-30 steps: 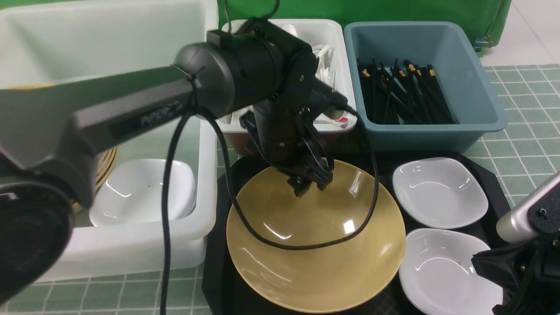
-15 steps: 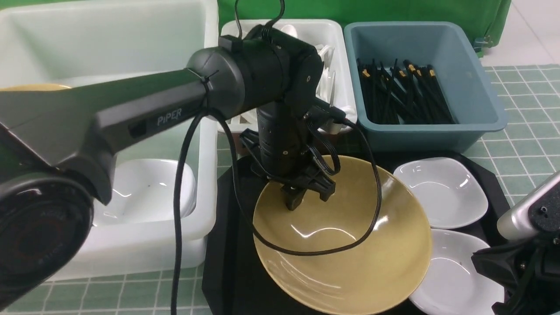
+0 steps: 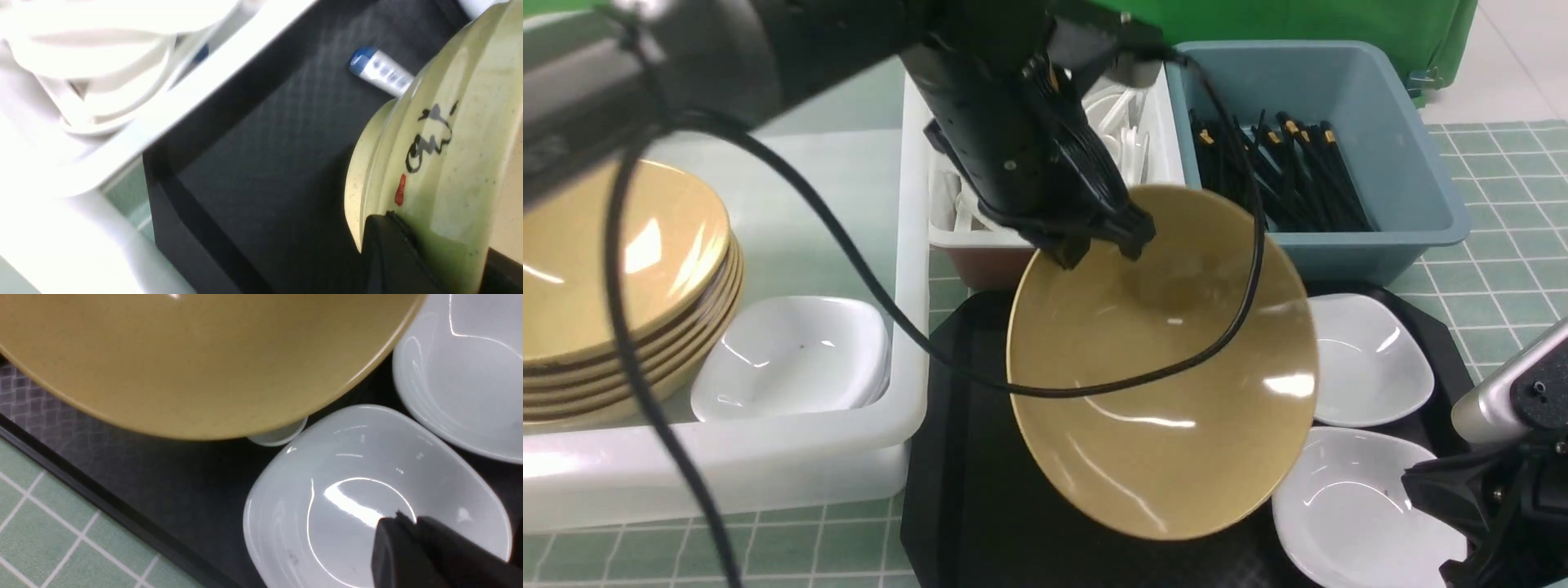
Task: On blue table put chopsticks spoon bowls plates into blue grey white boxes.
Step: 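Place the tan bowl onto the bowl stack in the left bin with the left gripper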
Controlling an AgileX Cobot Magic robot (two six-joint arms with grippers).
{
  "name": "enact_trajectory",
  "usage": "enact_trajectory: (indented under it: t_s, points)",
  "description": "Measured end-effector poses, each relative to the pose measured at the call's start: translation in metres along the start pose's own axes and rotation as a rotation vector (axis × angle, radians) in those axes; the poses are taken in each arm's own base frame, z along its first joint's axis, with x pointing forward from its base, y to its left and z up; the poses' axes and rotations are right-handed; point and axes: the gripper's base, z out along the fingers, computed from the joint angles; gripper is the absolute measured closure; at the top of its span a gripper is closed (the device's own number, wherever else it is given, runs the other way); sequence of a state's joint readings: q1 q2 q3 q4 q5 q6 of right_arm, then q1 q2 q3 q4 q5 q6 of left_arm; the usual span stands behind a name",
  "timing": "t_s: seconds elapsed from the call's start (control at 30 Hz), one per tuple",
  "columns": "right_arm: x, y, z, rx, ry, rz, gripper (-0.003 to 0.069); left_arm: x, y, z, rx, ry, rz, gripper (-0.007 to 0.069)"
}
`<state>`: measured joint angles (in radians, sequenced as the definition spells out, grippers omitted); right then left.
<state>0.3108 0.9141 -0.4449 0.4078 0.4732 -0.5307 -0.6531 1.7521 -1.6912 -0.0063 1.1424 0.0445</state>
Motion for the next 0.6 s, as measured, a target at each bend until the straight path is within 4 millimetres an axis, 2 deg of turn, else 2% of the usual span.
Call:
enact_trajectory:
  t_s: [0.2, 0.33, 0.37, 0.4, 0.43, 0.47, 0.53, 0.6]
  points:
    - [0.000, 0.000, 0.000, 0.000, 0.000, 0.000, 0.0560, 0.004, 0.000, -0.045, -0.011, -0.117, 0.014, 0.0617]
    - [0.000, 0.000, 0.000, 0.000, 0.000, 0.001, 0.0559, 0.027, 0.024, -0.112, -0.069, -0.235, -0.044, 0.0618]
    - [0.000, 0.000, 0.000, 0.000, 0.000, 0.001, 0.0559, 0.029, 0.029, -0.115, -0.082, -0.239, -0.057, 0.0618]
    - [0.000, 0.000, 0.000, 0.000, 0.000, 0.001, 0.0559, 0.045, 0.051, -0.142, -0.151, -0.278, -0.122, 0.0618]
    - [0.000, 0.000, 0.000, 0.000, 0.000, 0.001, 0.0559, 0.046, 0.055, -0.143, -0.160, -0.274, -0.132, 0.0618]
    - [0.000, 0.000, 0.000, 0.000, 0.000, 0.002, 0.0559, 0.066, 0.084, -0.166, -0.253, -0.293, -0.232, 0.0618]
    - [0.000, 0.000, 0.000, 0.000, 0.000, 0.002, 0.0559, 0.088, 0.112, -0.184, -0.345, -0.288, -0.343, 0.0618]
    - [0.000, 0.000, 0.000, 0.000, -0.001, 0.003, 0.0559, 0.112, 0.137, -0.193, -0.431, -0.278, -0.454, 0.0618]
